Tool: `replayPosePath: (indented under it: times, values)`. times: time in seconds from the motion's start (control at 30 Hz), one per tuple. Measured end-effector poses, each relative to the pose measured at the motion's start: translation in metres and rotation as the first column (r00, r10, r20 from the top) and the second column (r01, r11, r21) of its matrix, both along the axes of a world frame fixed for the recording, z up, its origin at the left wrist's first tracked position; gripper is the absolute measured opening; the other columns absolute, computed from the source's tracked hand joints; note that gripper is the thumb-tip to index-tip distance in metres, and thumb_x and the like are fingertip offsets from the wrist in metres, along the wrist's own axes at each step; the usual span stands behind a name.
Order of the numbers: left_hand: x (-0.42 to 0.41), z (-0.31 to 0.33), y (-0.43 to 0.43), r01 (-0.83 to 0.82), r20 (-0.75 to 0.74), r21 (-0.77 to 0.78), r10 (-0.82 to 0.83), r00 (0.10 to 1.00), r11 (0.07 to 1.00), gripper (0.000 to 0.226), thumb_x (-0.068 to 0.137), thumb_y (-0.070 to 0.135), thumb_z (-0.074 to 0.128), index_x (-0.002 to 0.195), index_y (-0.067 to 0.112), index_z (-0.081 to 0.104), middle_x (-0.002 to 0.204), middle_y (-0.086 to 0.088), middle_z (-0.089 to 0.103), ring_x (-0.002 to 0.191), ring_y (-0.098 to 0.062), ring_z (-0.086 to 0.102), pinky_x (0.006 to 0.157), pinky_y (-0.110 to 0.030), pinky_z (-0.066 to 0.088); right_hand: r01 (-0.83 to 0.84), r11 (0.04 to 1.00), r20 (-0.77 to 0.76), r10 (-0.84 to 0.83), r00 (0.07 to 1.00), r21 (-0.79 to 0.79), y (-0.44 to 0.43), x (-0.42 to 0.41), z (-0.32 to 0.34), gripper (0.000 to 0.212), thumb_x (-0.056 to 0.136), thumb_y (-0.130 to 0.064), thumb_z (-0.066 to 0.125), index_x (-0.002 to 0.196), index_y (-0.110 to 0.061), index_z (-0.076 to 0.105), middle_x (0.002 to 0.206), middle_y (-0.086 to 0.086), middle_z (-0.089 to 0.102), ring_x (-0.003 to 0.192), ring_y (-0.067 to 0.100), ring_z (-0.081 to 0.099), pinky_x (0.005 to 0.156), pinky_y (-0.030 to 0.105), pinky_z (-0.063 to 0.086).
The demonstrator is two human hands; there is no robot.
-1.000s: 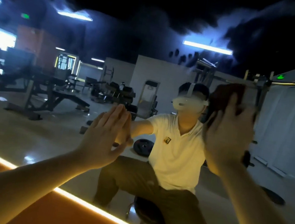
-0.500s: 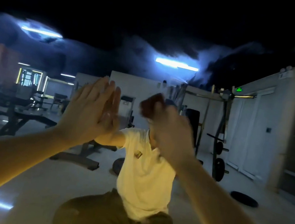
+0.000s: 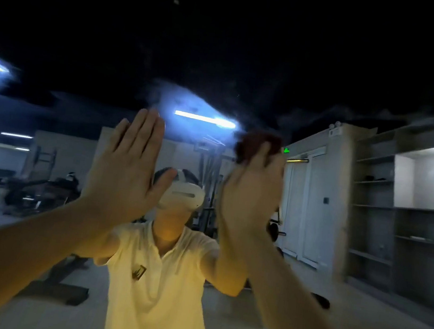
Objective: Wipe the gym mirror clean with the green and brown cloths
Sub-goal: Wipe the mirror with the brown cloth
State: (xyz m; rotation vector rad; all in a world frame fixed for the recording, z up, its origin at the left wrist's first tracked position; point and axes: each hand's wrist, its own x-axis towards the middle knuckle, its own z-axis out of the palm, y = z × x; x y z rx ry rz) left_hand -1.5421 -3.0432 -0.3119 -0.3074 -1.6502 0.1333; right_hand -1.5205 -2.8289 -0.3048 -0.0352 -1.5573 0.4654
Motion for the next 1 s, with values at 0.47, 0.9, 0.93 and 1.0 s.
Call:
replayPosePath:
  times: [0.47,0.9,0.93,1.0]
  values:
    - [-0.004,-0.001,-0.002,0.022,-0.029,-0.002,-0.022,0.999,1.0,0.078,0.107,0.051,0.023,0.163,0.0,0.006,0.172,-0.019,0.002,0.16,-0.029,-0.001,0.128,-0.055,0.012,0.291,0.915,0.03,-0.312,0.95,0.279,0.145,0.006,0.026,0.047,0.101,-0.032,0.044,0.139,-0.005,0.047,0.111,0.019,0.054,0.066,0.021,0.052,0.06,0.037,0.051]
    - [-0.003,-0.001,-0.003,0.024,-0.01,-0.002,-0.024,1.0,1.0,0.078,0.107,0.053,0.018,0.163,-0.001,0.009,0.172,-0.018,0.003,0.16,-0.027,0.0,0.128,-0.054,0.014,-0.068,0.962,0.031,0.062,0.998,0.264,-0.048,0.005,0.019,0.067,0.088,-0.021,0.066,0.148,-0.009,0.039,0.127,0.018,0.048,0.098,0.03,0.06,0.081,0.041,0.056]
    - [-0.002,-0.001,-0.004,0.022,-0.003,-0.009,-0.022,1.0,1.0,0.078,0.107,0.054,0.016,0.163,0.0,0.008,0.172,-0.019,0.002,0.16,-0.027,0.0,0.128,-0.054,0.015,-0.098,0.932,0.027,0.095,0.995,0.349,-0.063,0.006,0.018,0.068,0.084,-0.021,0.072,0.145,-0.008,0.046,0.123,0.018,0.051,0.095,0.031,0.06,0.079,0.041,0.057]
    - [-0.001,-0.001,-0.003,0.016,0.006,-0.017,-0.016,1.0,1.0,0.078,0.107,0.055,0.015,0.163,0.0,0.008,0.172,-0.018,0.003,0.16,-0.027,0.0,0.127,-0.056,0.017,0.012,0.857,-0.018,-0.003,1.0,0.515,-0.067,0.009,0.02,0.072,0.077,-0.031,0.08,0.139,-0.004,0.056,0.115,0.016,0.058,0.082,0.024,0.062,0.071,0.034,0.056]
